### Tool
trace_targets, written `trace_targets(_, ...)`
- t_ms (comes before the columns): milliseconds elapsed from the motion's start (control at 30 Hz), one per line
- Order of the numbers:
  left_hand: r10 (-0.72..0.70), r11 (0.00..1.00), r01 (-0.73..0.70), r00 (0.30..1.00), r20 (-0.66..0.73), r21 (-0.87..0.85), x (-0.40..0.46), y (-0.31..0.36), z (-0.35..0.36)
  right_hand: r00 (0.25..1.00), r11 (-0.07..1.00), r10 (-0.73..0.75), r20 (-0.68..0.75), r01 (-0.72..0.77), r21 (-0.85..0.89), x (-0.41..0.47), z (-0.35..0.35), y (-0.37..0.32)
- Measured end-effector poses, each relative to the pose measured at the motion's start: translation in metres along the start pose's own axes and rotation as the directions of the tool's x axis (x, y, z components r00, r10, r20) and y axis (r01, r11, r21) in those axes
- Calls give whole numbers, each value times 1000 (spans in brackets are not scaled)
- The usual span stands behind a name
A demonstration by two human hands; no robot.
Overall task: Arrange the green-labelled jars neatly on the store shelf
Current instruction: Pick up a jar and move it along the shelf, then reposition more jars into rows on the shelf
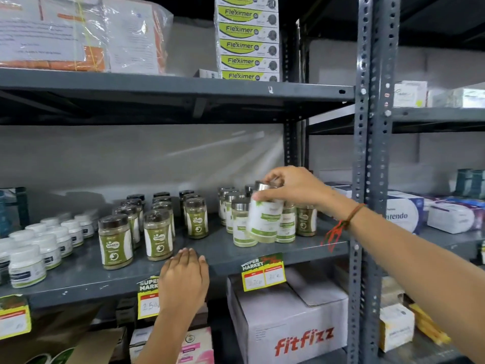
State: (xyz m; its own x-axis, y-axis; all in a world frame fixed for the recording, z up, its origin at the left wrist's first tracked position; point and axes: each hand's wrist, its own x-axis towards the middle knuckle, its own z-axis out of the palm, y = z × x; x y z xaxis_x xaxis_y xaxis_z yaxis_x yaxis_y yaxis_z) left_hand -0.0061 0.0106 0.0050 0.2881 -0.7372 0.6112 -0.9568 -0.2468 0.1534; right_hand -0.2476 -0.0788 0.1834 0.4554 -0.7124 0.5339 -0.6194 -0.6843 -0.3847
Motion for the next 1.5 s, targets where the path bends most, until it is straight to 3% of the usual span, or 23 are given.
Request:
trace_targets(200,-5,1000,5,1000,18,0,0,0,-1,989,957,150,9,-143,-253,-12,-34,72)
trace_targets(533,-26,1000,26,999,26,8,1,0,1,951,755,303,-56,-276,-594,1,-35,123)
trace_targets(667,-36,999,35,999,40,19,1,0,2,943,694,330,-40,-271,-667,6,-32,125)
trace_targets(867,-51,998,50,997,50,22,1,0,3,931,683,361,-51,-301,-666,8,-28,125)
trace_targets(1100,-46,999,45,997,54,27,0,1,-1,946,600,318,-57,-247,-761,4,-24,117)
trace_targets(1233,-43,999,42,998,44,26,0,1,-2,983,528,88,-161,-183,-829,9,-24,105)
trace_targets(1300,-42,999,41,998,39,26,0,1,-1,990,584,34,-134,-129,-801,17,-25,103)
trace_targets(1400,-40,999,40,999,30,25,1,1,0,983,773,168,78,-82,-629,31,-23,106)
trace_targets(1500,-46,999,46,999,29,25,2,1,1,935,815,273,225,-101,-571,41,-14,115)
